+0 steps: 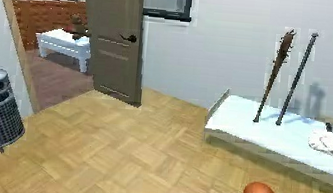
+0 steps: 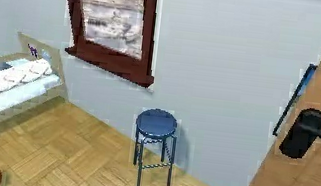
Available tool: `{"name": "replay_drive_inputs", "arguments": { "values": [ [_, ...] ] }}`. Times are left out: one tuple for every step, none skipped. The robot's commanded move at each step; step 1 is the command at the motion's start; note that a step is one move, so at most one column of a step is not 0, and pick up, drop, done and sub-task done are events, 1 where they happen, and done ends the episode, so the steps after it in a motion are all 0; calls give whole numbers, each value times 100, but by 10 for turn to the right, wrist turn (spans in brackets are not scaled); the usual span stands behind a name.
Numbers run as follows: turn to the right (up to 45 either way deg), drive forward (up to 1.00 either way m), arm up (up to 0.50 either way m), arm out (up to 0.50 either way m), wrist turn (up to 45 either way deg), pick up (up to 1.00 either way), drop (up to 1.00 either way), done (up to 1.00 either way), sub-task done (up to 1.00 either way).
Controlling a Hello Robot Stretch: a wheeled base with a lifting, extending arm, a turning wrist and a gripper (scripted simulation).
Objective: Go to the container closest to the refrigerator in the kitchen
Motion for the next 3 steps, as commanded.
{"name": "replay_drive_inputs", "arguments": {
  "values": [
    [-240,0,0,0,0,0,0,0,0],
    [0,100,0,0,0,0,0,0,0],
    [0,100,0,0,0,0,0,0,0]
  ]
}}
